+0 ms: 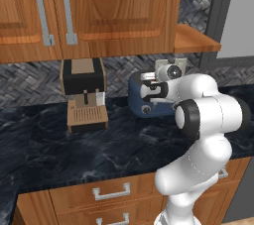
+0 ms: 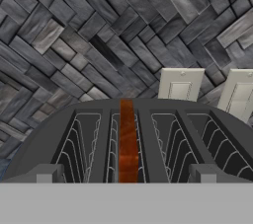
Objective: Start the toaster. Once the lever pops up, take the bread to the plate on the dining counter.
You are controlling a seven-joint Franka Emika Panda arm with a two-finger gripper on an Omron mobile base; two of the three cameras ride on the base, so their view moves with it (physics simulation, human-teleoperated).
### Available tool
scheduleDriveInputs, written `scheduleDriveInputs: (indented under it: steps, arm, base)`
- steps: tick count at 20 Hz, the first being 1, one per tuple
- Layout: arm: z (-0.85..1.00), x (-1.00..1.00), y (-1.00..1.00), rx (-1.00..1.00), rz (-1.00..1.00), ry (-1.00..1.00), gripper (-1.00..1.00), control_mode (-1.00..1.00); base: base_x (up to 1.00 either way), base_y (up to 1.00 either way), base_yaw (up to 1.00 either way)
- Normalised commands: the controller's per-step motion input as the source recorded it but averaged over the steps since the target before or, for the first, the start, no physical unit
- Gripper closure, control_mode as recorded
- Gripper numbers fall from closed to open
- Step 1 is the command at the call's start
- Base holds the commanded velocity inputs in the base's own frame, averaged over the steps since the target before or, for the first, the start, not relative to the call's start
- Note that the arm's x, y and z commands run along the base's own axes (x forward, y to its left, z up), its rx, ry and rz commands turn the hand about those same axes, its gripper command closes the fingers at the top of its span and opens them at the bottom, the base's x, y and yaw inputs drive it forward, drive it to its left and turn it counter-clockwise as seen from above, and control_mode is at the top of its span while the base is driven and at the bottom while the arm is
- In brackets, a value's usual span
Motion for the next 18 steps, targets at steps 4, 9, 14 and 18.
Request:
scheduleDriveInputs:
  steps: [4, 9, 14, 18]
  arm:
    - [0.00, 0.00, 0.00, 0.00, 0.00, 0.00, -1.00, -1.00]
    - [0.00, 0.00, 0.00, 0.00, 0.00, 0.00, -1.00, -1.00]
    - [0.00, 0.00, 0.00, 0.00, 0.00, 0.00, -1.00, -1.00]
    - [0.00, 0.00, 0.00, 0.00, 0.00, 0.00, -1.00, -1.00]
  base:
    - [0.00, 0.00, 0.00]
    - [0.00, 0.00, 0.00]
    - [0.00, 0.00, 0.00]
    - [0.00, 0.00, 0.00]
